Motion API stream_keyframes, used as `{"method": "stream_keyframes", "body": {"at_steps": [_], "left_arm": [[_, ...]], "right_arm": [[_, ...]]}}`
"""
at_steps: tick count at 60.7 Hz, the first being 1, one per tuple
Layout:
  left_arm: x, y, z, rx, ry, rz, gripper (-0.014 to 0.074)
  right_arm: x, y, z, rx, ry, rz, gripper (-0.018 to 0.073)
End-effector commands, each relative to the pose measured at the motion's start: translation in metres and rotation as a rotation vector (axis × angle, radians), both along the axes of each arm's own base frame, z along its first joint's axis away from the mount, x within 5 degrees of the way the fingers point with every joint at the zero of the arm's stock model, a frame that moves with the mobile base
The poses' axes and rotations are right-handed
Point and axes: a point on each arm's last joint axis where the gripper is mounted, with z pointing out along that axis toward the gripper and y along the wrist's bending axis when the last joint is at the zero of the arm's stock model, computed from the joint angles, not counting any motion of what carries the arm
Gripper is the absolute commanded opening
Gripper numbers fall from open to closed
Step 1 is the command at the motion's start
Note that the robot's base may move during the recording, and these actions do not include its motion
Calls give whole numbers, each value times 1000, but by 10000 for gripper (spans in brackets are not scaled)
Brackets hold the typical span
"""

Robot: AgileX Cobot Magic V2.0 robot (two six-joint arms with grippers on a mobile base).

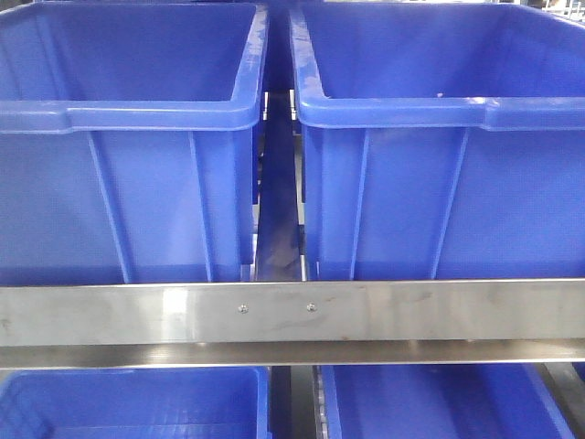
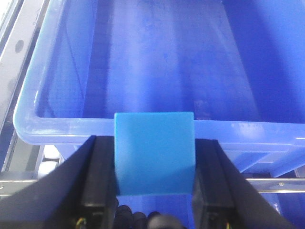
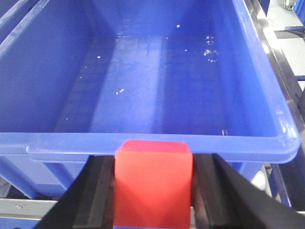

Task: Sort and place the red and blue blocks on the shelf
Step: 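Lower both held cubes down into the blue bins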

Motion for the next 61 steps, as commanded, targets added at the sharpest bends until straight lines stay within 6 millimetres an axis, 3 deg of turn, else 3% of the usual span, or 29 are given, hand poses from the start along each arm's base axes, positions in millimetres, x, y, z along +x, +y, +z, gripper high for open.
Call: {"method": "stream_keyframes", "body": {"at_steps": [1,61], "left_arm": [[2,0,17,-21,-111,-2,127],[2,0,17,-21,-111,-2,127]], "right_arm": [[2,-1,19,5,-123,-12,60],[2,-1,19,5,-123,-12,60]]}}
